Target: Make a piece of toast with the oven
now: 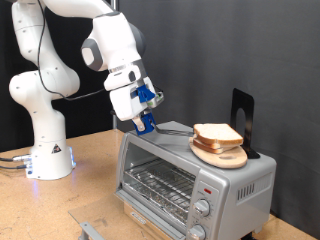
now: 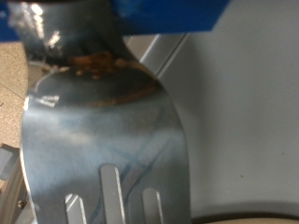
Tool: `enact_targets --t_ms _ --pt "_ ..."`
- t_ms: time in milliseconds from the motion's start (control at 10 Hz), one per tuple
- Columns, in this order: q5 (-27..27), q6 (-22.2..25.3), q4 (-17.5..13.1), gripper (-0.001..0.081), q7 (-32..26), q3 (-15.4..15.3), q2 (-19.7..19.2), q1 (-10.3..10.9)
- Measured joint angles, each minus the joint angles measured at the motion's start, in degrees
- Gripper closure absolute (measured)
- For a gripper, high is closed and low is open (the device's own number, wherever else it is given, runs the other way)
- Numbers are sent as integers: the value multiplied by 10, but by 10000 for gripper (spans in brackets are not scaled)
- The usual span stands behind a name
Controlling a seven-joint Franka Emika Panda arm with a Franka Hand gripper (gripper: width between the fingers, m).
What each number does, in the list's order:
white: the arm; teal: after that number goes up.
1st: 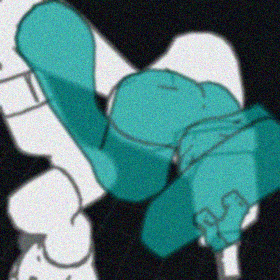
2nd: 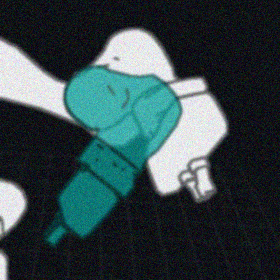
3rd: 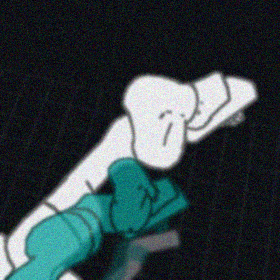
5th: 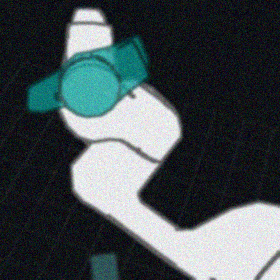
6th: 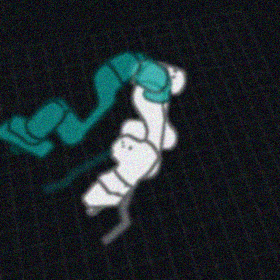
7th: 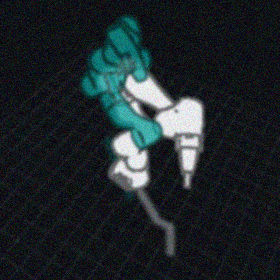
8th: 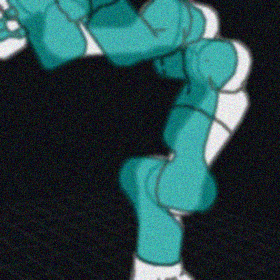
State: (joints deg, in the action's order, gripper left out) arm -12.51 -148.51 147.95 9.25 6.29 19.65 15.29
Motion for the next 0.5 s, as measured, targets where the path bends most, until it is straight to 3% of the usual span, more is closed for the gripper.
enact_targets --t_ms 500 --pt "-8 -1 -8 359 0 -2 0 3"
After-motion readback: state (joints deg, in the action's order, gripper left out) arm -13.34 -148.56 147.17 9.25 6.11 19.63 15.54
